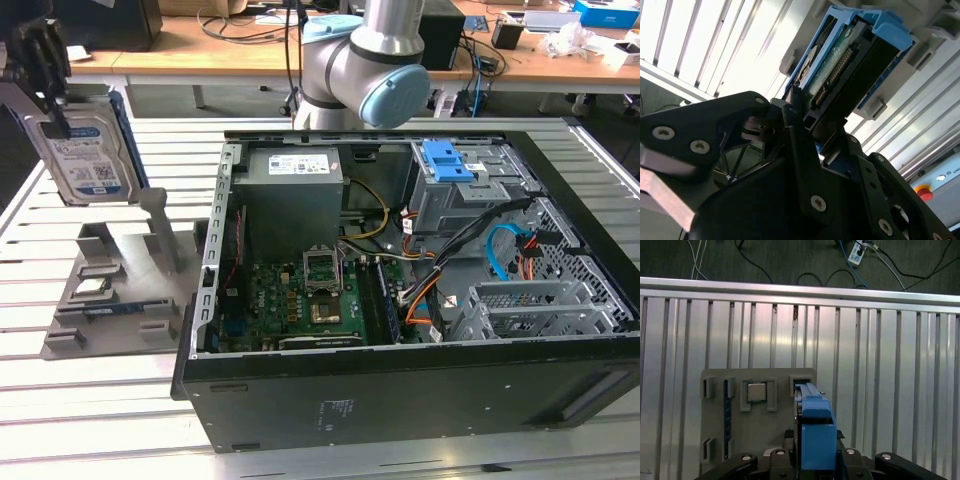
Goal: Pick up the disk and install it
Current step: 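Pick up the disk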
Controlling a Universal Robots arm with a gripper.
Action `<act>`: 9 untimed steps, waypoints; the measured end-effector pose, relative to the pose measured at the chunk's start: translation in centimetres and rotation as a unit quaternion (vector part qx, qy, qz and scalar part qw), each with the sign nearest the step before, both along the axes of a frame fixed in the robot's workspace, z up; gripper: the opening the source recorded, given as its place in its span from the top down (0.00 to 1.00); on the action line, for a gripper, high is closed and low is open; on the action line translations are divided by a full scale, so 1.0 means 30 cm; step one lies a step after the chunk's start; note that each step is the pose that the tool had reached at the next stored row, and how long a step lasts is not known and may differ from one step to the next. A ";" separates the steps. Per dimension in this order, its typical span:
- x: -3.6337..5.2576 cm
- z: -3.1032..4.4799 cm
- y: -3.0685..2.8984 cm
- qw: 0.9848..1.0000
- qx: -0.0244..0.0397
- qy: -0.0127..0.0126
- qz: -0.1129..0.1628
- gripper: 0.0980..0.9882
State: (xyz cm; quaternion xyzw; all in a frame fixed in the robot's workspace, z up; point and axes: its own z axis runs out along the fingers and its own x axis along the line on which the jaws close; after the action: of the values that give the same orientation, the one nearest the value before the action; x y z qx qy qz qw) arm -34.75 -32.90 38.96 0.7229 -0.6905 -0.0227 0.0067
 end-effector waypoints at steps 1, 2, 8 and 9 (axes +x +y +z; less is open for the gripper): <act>0.000 0.006 0.000 1.000 0.000 0.000 0.000 0.70; 0.000 0.013 0.000 1.000 0.000 0.000 0.000 0.70; 0.000 0.059 0.001 1.000 0.000 0.000 0.000 0.70; 0.000 0.069 0.002 1.000 0.000 0.000 0.000 0.70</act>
State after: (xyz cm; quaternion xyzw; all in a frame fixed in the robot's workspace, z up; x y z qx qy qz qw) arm -34.76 -32.83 41.04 0.7228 -0.6906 -0.0227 0.0066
